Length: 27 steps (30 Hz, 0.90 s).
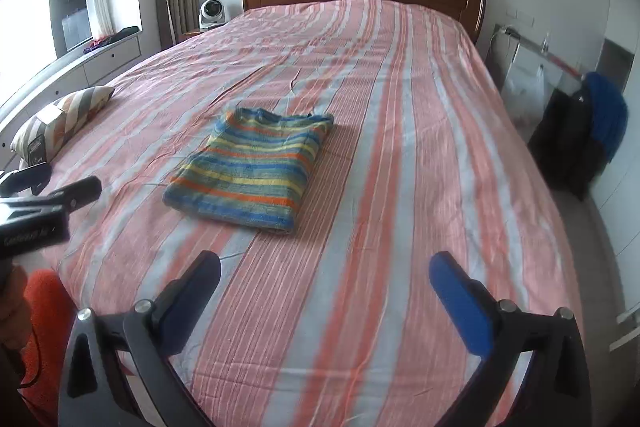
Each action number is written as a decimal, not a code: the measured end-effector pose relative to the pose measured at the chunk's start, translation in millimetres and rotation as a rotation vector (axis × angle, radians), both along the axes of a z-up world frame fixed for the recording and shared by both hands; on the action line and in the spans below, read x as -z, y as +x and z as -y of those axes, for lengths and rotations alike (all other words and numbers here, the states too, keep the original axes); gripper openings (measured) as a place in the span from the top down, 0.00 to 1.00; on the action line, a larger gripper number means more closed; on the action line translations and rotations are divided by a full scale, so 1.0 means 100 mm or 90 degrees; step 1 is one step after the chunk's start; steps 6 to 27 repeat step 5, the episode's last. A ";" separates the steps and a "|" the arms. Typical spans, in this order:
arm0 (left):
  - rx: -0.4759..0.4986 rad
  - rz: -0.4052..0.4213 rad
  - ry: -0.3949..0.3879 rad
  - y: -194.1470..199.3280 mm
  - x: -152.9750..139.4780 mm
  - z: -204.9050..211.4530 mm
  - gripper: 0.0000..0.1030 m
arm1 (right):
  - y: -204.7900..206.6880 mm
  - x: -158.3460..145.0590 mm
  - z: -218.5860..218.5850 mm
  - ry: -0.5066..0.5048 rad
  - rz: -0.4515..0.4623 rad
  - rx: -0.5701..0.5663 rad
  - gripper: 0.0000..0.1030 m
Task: Fold small clothes
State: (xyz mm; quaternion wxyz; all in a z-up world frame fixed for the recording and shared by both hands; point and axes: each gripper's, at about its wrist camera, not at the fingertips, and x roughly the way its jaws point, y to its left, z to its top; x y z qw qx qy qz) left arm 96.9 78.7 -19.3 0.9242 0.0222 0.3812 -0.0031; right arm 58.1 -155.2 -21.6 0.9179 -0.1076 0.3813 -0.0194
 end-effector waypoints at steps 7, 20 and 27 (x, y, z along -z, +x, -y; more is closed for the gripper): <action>0.024 0.015 -0.019 -0.09 -0.05 0.02 0.00 | -0.07 -0.04 -0.02 0.004 0.005 -0.006 0.00; 0.024 0.015 -0.019 -0.09 -0.05 0.02 0.00 | -0.07 -0.04 -0.02 0.004 0.005 -0.006 0.00; 0.024 0.015 -0.019 -0.09 -0.05 0.02 0.00 | -0.07 -0.04 -0.02 0.004 0.005 -0.006 0.00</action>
